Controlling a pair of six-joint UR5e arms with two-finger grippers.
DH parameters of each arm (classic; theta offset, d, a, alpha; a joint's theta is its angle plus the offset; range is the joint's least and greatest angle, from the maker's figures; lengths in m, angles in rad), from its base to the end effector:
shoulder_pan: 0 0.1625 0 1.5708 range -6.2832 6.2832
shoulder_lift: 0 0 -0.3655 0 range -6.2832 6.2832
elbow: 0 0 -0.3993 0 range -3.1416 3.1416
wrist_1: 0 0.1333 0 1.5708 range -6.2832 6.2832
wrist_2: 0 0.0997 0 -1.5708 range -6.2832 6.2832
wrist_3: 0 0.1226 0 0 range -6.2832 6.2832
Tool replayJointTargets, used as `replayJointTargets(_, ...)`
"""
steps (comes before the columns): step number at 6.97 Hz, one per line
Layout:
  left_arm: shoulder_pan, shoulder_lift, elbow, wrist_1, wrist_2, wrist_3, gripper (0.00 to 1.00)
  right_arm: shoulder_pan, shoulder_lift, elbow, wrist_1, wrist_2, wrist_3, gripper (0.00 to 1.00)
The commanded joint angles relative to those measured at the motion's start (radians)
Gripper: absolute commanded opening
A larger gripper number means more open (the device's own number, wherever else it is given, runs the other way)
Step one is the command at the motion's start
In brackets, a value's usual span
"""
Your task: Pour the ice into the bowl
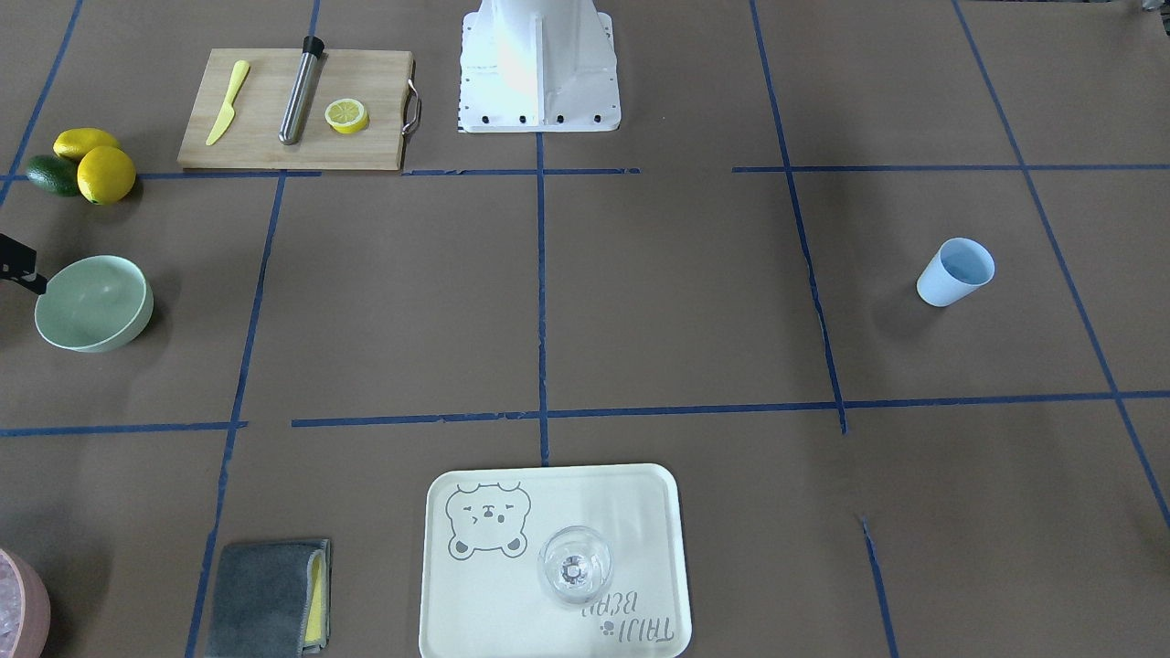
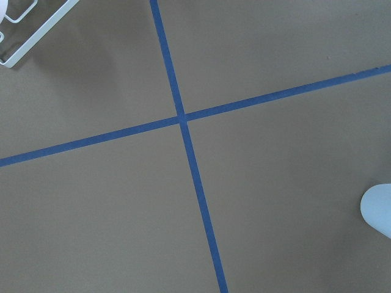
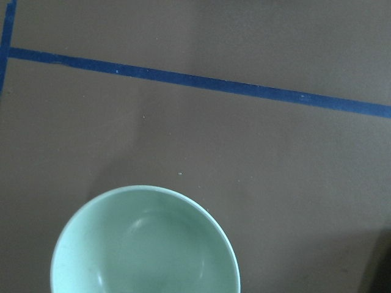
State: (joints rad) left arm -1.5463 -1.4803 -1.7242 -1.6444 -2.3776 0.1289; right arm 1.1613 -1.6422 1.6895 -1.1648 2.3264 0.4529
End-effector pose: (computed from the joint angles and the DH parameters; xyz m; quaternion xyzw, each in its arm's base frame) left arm -0.0331 -0.4767 0.5719 0.0831 0.3878 0.0970 0.9128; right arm -0.1545 -0.4796 0.5448 0.0395 -0.4138 -0.0632 0.9073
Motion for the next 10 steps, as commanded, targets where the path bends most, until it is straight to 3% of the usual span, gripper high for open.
replayJointTargets(1, 0.0, 0.0, 0.0, 0.0, 0.0, 0.0, 1.0, -0.032, -0.002, -0.126, 0.218, -0.024, 0.113, 1.0)
replayJointTargets(3, 0.0, 0.0, -0.002, 0.002, 0.0, 0.0, 1.0, -0.052, 0.001, -0.162, 0.252, -0.027, 0.122, 0.97)
replayJointTargets(4, 0.0, 0.0, -0.002, 0.002, 0.0, 0.0, 1.0, -0.073, 0.001, -0.165, 0.252, -0.028, 0.157, 0.75)
replayJointTargets(5, 0.0, 0.0, -0.002, 0.002, 0.0, 0.0, 1.0, -0.087, 0.001, -0.166, 0.258, -0.027, 0.159, 0.22)
replayJointTargets(6, 0.0, 0.0, -0.003, 0.002, 0.0, 0.0, 1.0, -0.086, -0.001, -0.166, 0.263, -0.028, 0.155, 0.0)
replayJointTargets(9, 0.0, 0.0, -0.003, 0.002, 0.0, 0.0, 1.0, -0.084, -0.002, -0.099, 0.263, -0.015, 0.2, 0.0)
replayJointTargets(10, 0.0, 0.0, -0.005, 0.002, 0.0, 0.0, 1.0, -0.106, 0.016, -0.041, 0.261, -0.016, 0.389, 0.0)
